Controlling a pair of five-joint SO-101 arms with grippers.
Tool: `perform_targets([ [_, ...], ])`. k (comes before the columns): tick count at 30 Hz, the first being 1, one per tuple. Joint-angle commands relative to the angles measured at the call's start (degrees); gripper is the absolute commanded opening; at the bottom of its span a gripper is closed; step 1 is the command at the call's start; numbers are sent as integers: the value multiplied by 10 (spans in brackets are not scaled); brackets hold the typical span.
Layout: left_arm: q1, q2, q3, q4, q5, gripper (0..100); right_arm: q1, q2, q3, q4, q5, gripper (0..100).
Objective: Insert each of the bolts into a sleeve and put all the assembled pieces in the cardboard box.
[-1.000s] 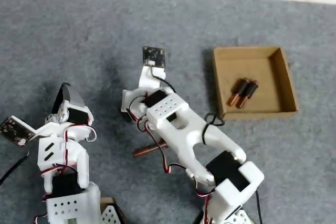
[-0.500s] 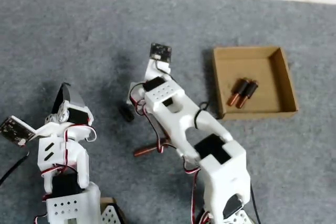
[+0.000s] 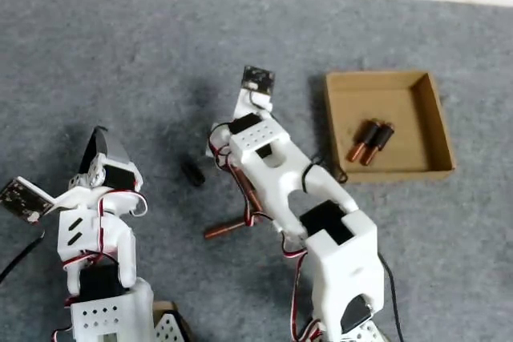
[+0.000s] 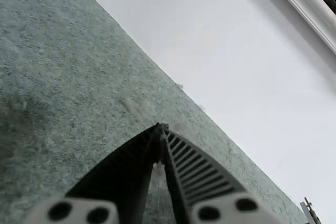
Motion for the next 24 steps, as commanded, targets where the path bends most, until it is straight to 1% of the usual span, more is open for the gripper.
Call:
perform_targets([
  [1, -6, -2, 13, -9, 6, 6, 8, 0, -9, 0, -1, 5],
  [6, -6, -1, 13, -9, 6, 6, 26, -34, -20, 41, 4, 5],
  [10, -6, -1, 13, -9, 6, 6, 26, -109, -28, 65, 73, 5],
  [13, -5, -1, 13, -9, 6, 6, 29, -170, -17, 65, 98, 5],
  [16, -2, 0, 13, -9, 5, 6, 50, -233, 16, 61, 115, 5],
  [19, 29, 2, 13, -9, 4, 8, 74, -285, 47, 61, 115, 5],
  [21, 66, 3, 13, -6, 4, 10, 90, -317, 71, 61, 115, 5],
  [24, 116, 4, 13, -4, 4, 10, 109, -356, 116, 52, 149, 5],
])
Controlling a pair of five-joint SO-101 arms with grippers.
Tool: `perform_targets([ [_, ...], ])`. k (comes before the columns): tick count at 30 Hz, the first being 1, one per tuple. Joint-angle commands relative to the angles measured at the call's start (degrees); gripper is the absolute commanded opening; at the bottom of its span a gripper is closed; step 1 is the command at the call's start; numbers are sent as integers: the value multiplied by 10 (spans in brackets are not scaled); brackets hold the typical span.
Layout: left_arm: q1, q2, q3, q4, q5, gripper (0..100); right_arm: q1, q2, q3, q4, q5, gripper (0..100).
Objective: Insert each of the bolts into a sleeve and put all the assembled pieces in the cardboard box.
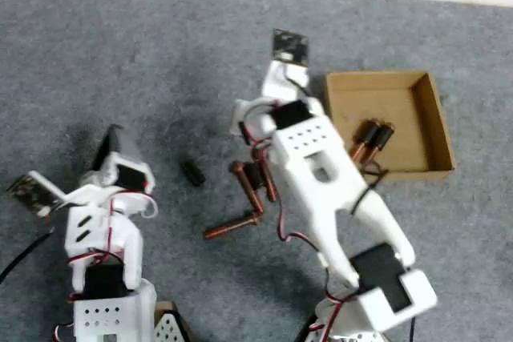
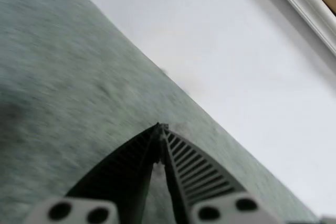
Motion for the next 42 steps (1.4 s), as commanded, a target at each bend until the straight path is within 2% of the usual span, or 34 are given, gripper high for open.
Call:
perform_targets([
  [1, 70, 4, 13, 4, 2, 10, 30, -78, 40, -18, 40, 5],
  [7, 112, 5, 13, 33, 1, 10, 74, -202, 199, -118, 52, 5],
  [9, 135, 5, 13, 45, -25, 8, 79, -253, 254, -150, 57, 5],
  [12, 160, 5, 13, 72, -43, 8, 78, -333, 337, -205, 98, 5],
  [20, 165, 5, 13, 82, -43, 8, 108, -527, 565, -328, 113, 5],
  [24, 185, 5, 13, 86, -43, 8, 142, -619, 647, -345, 118, 5],
  [29, 197, 5, 9, 91, -43, 8, 181, -737, 733, -350, 178, 5],
  [32, 220, 5, -9, 129, -54, 8, 201, -811, 789, -349, 197, 5],
  [38, 243, 5, -19, 152, -61, 9, 203, -949, 873, -348, 223, 5],
  [42, 281, 5, -44, 206, -80, 9, 203, -1000, 888, -306, 229, 5],
])
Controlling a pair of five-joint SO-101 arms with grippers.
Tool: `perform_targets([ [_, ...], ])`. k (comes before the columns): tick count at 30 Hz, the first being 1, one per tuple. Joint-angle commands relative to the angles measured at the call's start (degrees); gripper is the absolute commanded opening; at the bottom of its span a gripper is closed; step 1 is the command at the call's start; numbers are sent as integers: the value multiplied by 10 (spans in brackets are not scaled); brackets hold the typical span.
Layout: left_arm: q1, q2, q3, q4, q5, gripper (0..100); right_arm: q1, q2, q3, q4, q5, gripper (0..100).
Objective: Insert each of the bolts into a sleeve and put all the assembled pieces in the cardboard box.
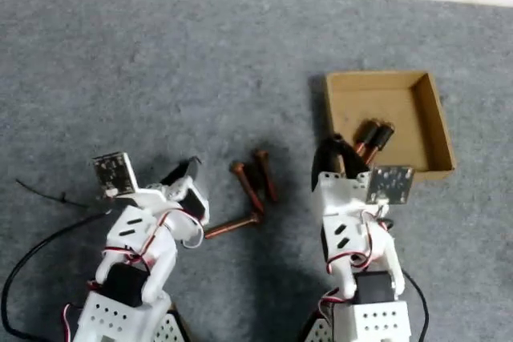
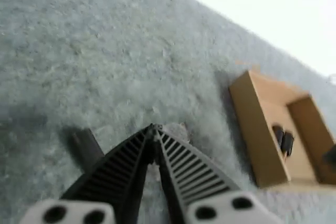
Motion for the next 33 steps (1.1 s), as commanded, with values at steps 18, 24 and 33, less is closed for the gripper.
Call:
perform_targets([
  [18, 93, 378, -179, -58, -11, 10, 7, -49, 65, 34, 9, 5],
  [24, 111, 630, -286, -62, 31, 11, 7, -49, 65, 34, 9, 5],
  [33, 138, 808, -399, -62, 33, 43, 7, -50, 65, 33, 9, 5],
])
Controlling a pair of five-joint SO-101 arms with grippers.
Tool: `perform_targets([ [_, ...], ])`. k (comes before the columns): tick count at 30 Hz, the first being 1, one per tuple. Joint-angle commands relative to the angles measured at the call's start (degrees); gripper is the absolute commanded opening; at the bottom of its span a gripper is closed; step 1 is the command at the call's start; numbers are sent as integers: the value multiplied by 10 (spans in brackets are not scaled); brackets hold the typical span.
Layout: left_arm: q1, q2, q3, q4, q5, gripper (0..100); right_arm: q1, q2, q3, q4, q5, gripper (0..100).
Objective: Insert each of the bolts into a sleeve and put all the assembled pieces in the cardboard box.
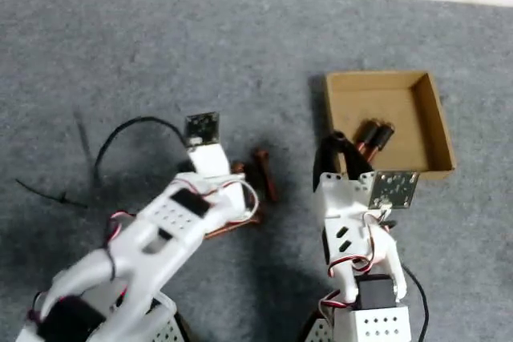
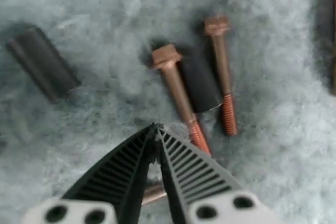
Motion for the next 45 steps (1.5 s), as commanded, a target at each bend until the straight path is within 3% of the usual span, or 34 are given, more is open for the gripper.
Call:
perform_targets([
  [1, 12, 58, -73, -10, 4, 69, 7, -11, 65, 0, 4, 5],
  [5, 12, 99, -102, -10, 4, 189, 7, -12, 65, -1, 4, 5],
  [8, 12, 116, -116, -10, 4, 226, 7, -13, 65, -1, 4, 5],
  [45, -40, 201, -141, -6, 3, 224, 7, -14, 65, -1, 5, 5],
])
